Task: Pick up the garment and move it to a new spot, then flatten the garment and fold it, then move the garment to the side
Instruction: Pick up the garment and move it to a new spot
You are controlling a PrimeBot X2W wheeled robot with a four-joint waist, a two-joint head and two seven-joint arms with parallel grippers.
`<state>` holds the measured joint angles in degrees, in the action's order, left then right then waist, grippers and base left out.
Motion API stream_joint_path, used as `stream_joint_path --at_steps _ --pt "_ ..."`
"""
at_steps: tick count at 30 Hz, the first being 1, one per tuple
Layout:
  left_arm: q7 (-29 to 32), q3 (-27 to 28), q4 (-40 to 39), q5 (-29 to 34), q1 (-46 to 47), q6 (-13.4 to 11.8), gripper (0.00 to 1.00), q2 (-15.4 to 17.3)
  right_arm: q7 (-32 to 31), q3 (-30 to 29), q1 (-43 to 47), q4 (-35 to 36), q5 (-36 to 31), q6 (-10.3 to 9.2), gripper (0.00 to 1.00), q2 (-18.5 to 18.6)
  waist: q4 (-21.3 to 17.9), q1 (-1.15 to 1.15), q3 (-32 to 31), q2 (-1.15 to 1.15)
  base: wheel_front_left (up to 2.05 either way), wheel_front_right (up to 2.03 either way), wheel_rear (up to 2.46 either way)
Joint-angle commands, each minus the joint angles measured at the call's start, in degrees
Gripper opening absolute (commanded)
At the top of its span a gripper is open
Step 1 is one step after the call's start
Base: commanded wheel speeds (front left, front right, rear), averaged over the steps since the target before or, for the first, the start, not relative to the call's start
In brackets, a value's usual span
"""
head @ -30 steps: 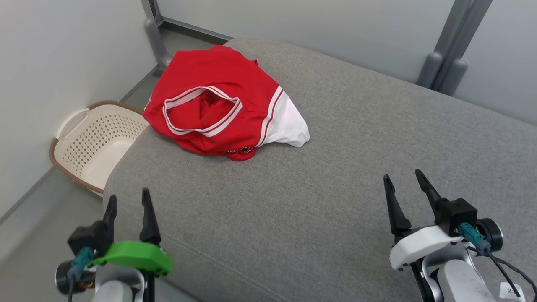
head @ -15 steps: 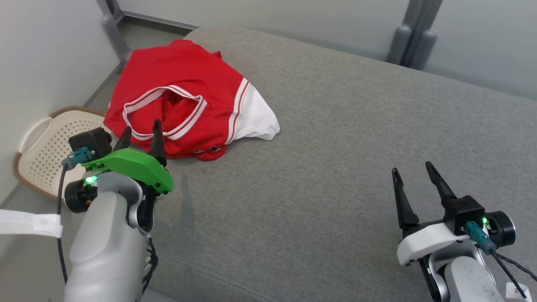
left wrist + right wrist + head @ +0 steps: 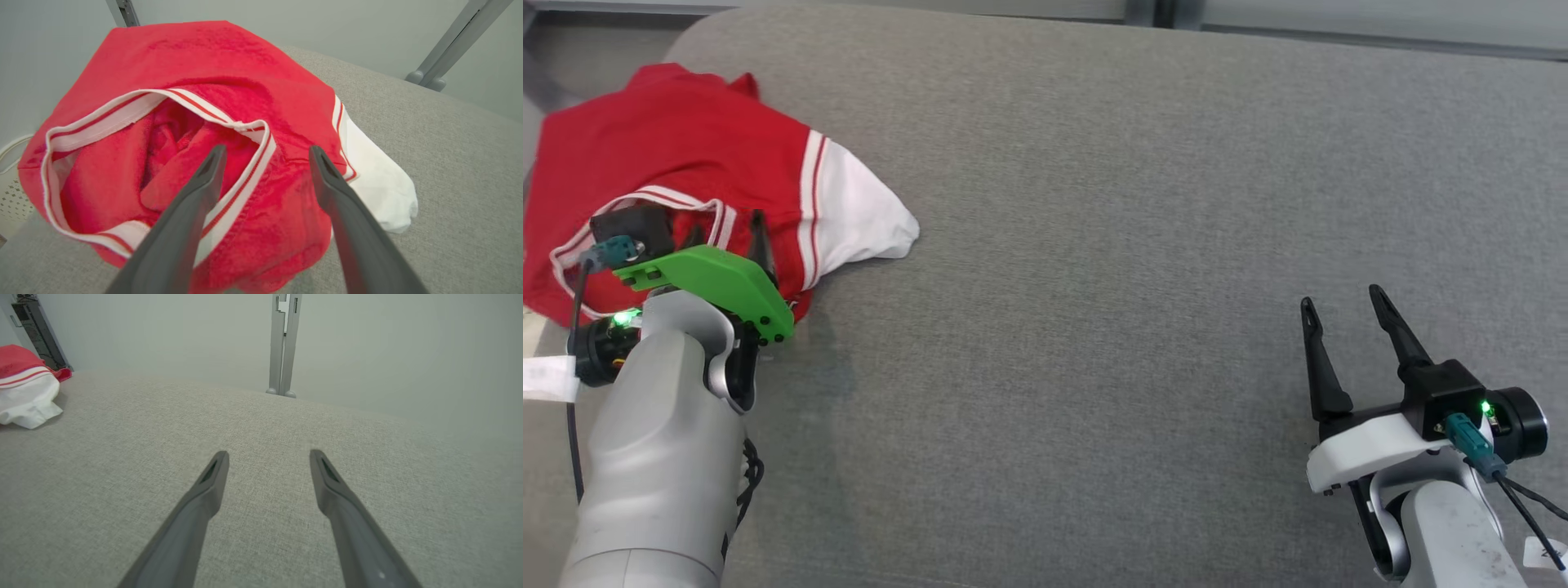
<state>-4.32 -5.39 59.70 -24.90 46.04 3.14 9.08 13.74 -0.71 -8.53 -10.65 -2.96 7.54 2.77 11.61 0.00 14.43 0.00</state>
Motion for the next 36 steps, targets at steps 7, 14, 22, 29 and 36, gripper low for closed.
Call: stream_joint_path --at_steps 7,14,22,29,36 --pt "0.99 0.56 4.03 -0.68 3.0 -1.46 1.0 1.84 0.37 -0.19 -0.81 0.53 0.26 -0.1 1.0 0.18 -6.21 0.0 5.6 0.0 0.0 0.0 0.0" --pt "-0.97 0.64 5.89 -1.52 4.17 -0.97 0.0 2.29 0.59 0.12 -1.07 -0.07 0.86 -0.1 1.0 0.19 -6.66 0.0 5.47 0.0 0.0 0.0 0.0" --pt "-6.89 0.63 5.51 -1.88 5.09 -0.01 0.0 2.31 0.61 0.03 -1.12 -0.75 0.89 -0.1 1.0 0.19 -6.43 0.0 4.4 0.0 0.0 0.0 0.0" --pt "-10.56 1.38 -0.13 -1.07 6.77 -0.57 0.0 3.27 0.9 -0.34 -0.12 -1.59 1.54 -0.1 1.0 0.19 -5.04 0.0 1.59 0.0 0.0 0.0 0.0" --pt "-10.89 0.8 -9.36 -0.42 9.99 0.17 0.0 0.68 1.2 0.96 0.55 -3.5 3.58 -0.1 1.0 0.19 -5.29 0.0 -3.2 0.0 0.0 0.0 0.0"
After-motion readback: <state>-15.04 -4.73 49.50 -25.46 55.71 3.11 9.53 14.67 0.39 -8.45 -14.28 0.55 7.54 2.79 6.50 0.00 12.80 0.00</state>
